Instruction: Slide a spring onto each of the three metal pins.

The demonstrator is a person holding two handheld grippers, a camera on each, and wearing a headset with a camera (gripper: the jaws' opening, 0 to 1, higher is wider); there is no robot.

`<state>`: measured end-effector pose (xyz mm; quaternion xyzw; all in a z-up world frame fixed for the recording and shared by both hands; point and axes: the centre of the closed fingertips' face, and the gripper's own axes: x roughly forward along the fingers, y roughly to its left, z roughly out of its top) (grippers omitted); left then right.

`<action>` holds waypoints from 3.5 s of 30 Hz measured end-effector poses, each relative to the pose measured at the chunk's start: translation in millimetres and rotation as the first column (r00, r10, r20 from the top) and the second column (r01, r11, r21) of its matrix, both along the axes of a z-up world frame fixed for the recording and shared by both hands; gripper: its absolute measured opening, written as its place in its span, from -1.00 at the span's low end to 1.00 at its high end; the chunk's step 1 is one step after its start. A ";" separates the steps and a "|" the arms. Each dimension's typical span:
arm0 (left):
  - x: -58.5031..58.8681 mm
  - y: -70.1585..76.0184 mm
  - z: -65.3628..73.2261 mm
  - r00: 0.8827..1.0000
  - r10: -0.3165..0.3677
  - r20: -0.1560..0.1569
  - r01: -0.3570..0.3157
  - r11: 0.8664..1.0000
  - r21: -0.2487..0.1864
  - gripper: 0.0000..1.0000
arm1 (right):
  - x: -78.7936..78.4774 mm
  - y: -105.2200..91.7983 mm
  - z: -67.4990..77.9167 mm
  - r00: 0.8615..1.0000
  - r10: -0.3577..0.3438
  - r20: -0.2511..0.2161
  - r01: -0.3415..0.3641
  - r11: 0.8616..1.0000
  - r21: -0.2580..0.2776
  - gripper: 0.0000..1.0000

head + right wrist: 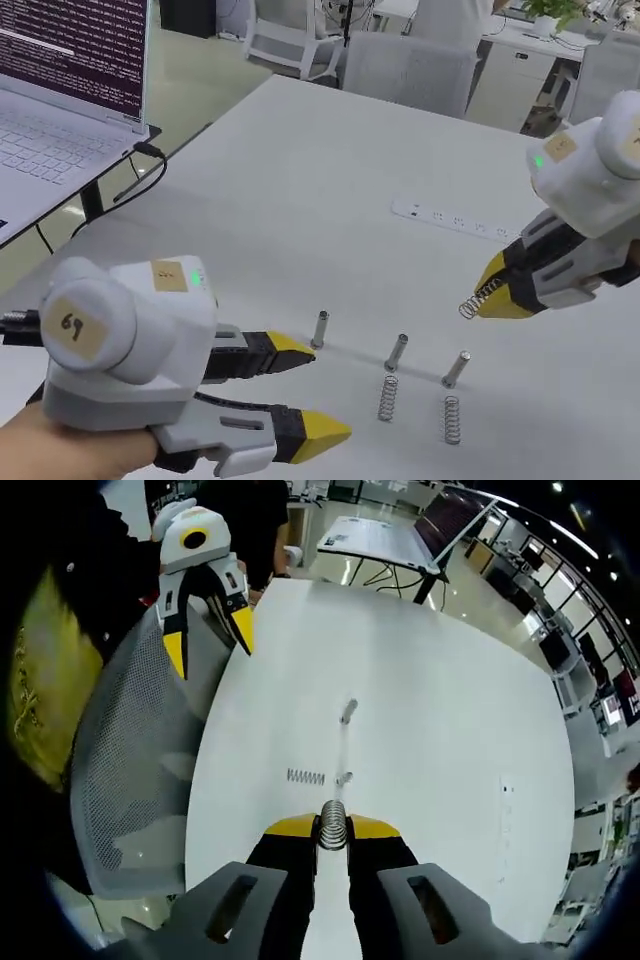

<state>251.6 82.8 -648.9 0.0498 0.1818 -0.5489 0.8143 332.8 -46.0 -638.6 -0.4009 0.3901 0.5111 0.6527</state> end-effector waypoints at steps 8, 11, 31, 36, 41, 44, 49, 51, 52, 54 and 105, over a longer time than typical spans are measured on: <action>0.8 -0.1 -2.4 1.000 0.005 -0.003 -0.005 1.000 0.006 -0.28 | 7.1 -19.1 -22.6 0.999 -0.020 -0.030 0.018 0.997 -0.079 -0.84; 0.5 -0.4 -3.0 1.000 0.005 -0.004 -0.005 1.000 0.008 -0.28 | 8.1 -21.3 -30.1 0.999 -0.027 -0.048 0.022 0.996 -0.088 -0.84; -1.1 -1.4 -7.8 1.000 0.005 -0.018 -0.005 1.000 0.015 -0.28 | 14.6 -35.0 -70.3 0.988 -0.082 -0.128 0.066 0.990 -0.124 -0.84; -0.3 -1.3 -8.5 1.000 0.008 -0.021 -0.008 1.000 0.017 -0.28 | 17.2 -36.4 -75.5 0.986 -0.094 -0.140 0.077 0.990 -0.121 -0.84; 0.8 -1.5 -9.1 1.000 0.010 -0.023 -0.010 1.000 0.017 -0.28 | 17.5 -36.7 -79.2 0.985 -0.094 -0.148 0.076 0.989 -0.124 -0.84; 1.3 -1.3 -9.6 1.000 0.013 -0.023 -0.012 1.000 0.018 -0.28 | 17.7 -35.5 -80.1 0.984 -0.095 -0.153 0.077 0.990 -0.118 -0.84; 1.4 -0.6 -10.2 1.000 0.016 -0.024 -0.015 1.000 0.018 -0.24 | 17.8 -35.6 -81.5 0.983 -0.093 -0.156 0.074 0.990 -0.123 -0.84; 1.7 -0.4 -9.1 1.000 0.018 -0.025 -0.018 1.000 0.010 -0.21 | 17.8 -35.5 -81.6 0.983 -0.094 -0.156 0.075 0.989 -0.124 -0.84; 1.7 -0.3 -9.2 1.000 0.018 -0.024 -0.017 1.000 0.011 -0.21 | 17.8 -35.2 -81.6 0.983 -0.094 -0.157 0.075 0.990 -0.123 -0.84; 2.0 0.2 -10.0 1.000 0.018 -0.022 -0.018 1.000 0.016 -0.18 | 17.3 -33.8 -81.2 0.983 -0.093 -0.161 0.074 0.990 -0.118 -0.84; 11.0 3.6 -3.2 0.996 0.085 -0.014 -0.085 0.996 -0.034 0.80 | 17.4 -34.5 -90.6 0.980 -0.082 -0.183 0.054 0.987 -0.154 -0.84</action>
